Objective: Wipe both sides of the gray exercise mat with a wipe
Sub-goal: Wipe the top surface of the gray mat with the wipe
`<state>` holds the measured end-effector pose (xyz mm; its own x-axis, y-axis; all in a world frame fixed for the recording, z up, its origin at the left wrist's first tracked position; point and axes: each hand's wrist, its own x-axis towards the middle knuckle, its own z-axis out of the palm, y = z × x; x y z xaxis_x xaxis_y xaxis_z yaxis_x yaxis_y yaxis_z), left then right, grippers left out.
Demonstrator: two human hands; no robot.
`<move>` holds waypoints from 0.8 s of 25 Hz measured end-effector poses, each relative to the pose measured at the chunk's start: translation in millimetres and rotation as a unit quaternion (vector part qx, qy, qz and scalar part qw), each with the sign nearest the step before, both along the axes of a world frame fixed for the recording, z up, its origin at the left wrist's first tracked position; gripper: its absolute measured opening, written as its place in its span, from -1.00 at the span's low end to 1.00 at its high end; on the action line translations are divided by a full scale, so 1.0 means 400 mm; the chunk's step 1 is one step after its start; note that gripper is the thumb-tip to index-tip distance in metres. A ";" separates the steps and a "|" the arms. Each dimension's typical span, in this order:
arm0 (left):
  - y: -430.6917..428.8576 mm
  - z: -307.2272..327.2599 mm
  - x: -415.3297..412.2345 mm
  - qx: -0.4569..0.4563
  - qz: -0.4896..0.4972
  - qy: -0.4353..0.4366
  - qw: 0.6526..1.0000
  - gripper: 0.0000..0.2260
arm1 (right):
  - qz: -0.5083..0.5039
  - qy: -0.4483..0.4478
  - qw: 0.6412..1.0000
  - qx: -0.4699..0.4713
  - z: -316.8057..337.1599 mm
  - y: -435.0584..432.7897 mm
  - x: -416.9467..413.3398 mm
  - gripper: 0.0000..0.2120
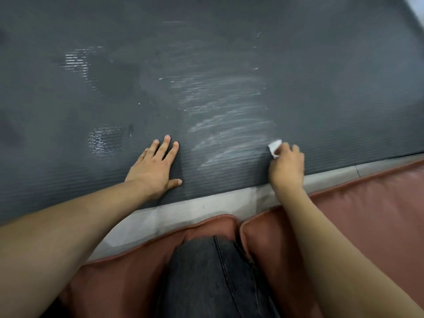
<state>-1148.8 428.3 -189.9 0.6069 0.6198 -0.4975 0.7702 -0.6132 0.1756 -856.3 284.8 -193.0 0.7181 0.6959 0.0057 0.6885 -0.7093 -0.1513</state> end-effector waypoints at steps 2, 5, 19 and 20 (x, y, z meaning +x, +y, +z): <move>-0.003 0.002 0.003 -0.002 0.005 -0.006 1.000 -0.10 | -0.043 -0.023 0.999 0.014 -0.009 0.011 -0.047 -0.73; 0.003 0.006 -0.004 -0.015 0.006 -0.027 1.000 -0.11 | 0.155 0.040 0.986 0.038 -0.013 0.072 -0.306 -0.78; 0.241 -0.025 -0.232 0.171 0.120 -0.073 0.975 -0.41 | 0.234 0.054 0.951 0.193 -0.077 0.526 -0.447 -0.87; 0.263 -0.034 -0.240 0.179 0.131 -0.083 0.972 -0.41 | 0.341 0.036 0.920 0.188 -0.088 0.539 -0.511 -0.88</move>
<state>-1244.9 533.5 -203.4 0.4582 0.8792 -0.1302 0.8875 -0.4445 0.1215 -1060.8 500.2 -228.1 0.1236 0.9432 0.3082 0.9328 -0.0045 -0.3605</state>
